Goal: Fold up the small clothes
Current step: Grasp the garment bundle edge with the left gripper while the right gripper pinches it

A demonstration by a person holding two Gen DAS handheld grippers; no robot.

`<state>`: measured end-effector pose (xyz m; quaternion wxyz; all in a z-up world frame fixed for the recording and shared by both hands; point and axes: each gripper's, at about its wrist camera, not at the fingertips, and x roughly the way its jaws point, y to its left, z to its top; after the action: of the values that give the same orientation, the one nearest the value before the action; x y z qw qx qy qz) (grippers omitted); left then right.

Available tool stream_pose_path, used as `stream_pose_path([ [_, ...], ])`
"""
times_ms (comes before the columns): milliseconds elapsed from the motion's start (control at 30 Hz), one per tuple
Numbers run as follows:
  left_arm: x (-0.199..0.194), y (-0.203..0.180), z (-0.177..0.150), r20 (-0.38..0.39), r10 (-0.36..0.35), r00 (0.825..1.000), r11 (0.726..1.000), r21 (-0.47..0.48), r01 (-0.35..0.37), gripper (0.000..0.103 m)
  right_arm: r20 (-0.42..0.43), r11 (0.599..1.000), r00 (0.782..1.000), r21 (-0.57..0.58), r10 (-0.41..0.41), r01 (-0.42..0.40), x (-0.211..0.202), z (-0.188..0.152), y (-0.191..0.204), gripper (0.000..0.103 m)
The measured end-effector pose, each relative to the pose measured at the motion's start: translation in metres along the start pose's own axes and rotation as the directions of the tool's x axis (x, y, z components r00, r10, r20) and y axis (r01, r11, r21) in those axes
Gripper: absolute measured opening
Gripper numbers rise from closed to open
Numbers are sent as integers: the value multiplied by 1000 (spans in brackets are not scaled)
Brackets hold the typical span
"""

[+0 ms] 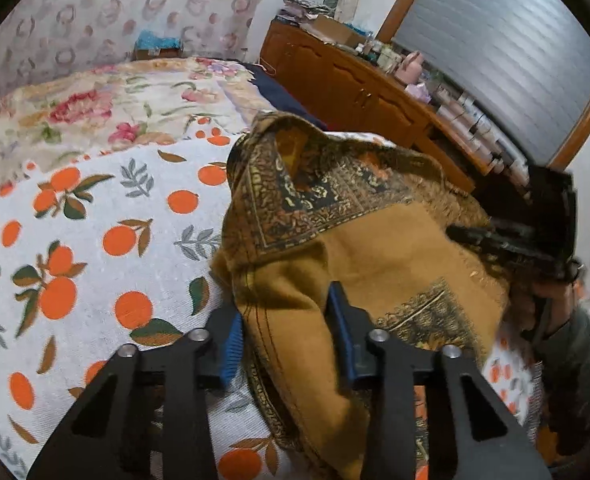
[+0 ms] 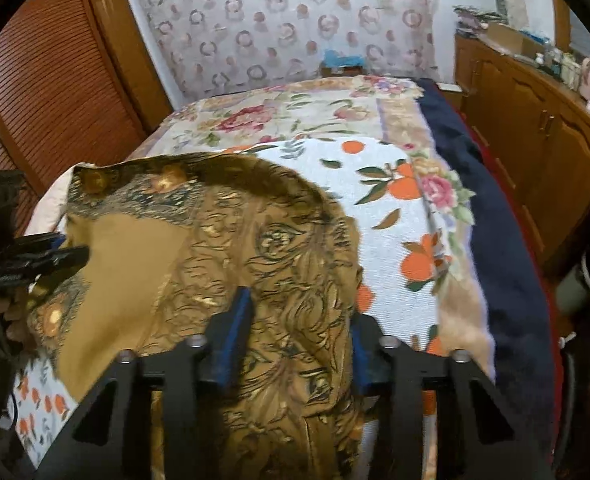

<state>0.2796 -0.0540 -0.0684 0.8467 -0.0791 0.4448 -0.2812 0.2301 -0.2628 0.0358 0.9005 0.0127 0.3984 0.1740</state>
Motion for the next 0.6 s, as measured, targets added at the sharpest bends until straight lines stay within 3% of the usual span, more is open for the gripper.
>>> stream_pose_path([
  [33,-1,1,0,3,-21,1000,1000,-6,21,35,-3,1000,1000,-6,6,-6,-1,0,1,29],
  [67,-2,2,0,7,-43,999,999,-9,43,30,-8,1000,1000,-8,11,-11,-3,-1,2,19],
  [167,-10,-5,0,31,-71,997,997,5,71,11,6,999,999,-14,35,-34,-15,2,4,14],
  [400,-55,-34,-2,151,-41,988,995,95,27,9,140,995,990,-98,7,7,-52,10,34,12],
  [600,-111,-26,-8,268,6,963,996,81,-28,9,212,978,976,-208,44,1,-70,22,76,11],
])
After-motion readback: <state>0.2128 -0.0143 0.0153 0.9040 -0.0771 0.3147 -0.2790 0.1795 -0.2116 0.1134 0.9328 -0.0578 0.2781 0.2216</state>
